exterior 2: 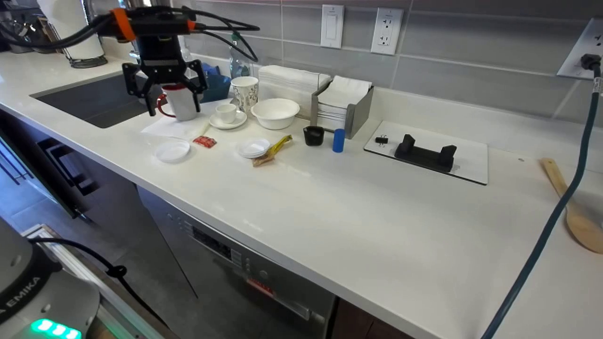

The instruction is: Pick up the upside down white paper cup lid on the left and move it to the right of the kitchen counter, pick up the red packet from the kitchen counter and put it in the first white paper cup lid to the right

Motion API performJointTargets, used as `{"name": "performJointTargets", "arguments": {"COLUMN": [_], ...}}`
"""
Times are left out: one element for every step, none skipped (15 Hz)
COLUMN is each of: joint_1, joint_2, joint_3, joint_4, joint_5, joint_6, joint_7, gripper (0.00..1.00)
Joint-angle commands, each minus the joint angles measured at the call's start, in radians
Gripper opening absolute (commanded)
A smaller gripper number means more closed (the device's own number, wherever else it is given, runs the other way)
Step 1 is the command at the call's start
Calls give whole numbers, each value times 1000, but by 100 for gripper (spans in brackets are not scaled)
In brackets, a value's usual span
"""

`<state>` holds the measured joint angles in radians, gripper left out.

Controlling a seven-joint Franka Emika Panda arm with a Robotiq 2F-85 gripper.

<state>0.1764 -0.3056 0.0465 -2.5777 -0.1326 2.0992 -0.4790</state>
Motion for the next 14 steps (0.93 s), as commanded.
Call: {"name": "performJointTargets", "arguments": {"joint_1": [-4,-7,-11,-12,-12,-12,0,1,1,2,4,3,3,3], "joint_2": [28,52,69,78,81,81,100,120,135,153,174,197,219,242], "joint_3": [0,-5,-7,-8,-8,-8,-15,-11,-4,0,-1,0,0,0], "joint_4": [7,11,16,21,23,24,25,23,15,13,8,8,5,4], "joint_5": [-14,-16,-17,-17,-17,-17,8,-12,-35,-41,-28,-21,1,25], "joint_6": [39,72,87,91,92,92,133,179,245,287,342,387,433,475], "joint_7": [-38,-76,-97,-109,-115,-118,-175,-191,-204,-228,-265,-296,-334,-371], "gripper": [100,100,100,100,100,100,100,100,100,100,100,100,100,100]}}
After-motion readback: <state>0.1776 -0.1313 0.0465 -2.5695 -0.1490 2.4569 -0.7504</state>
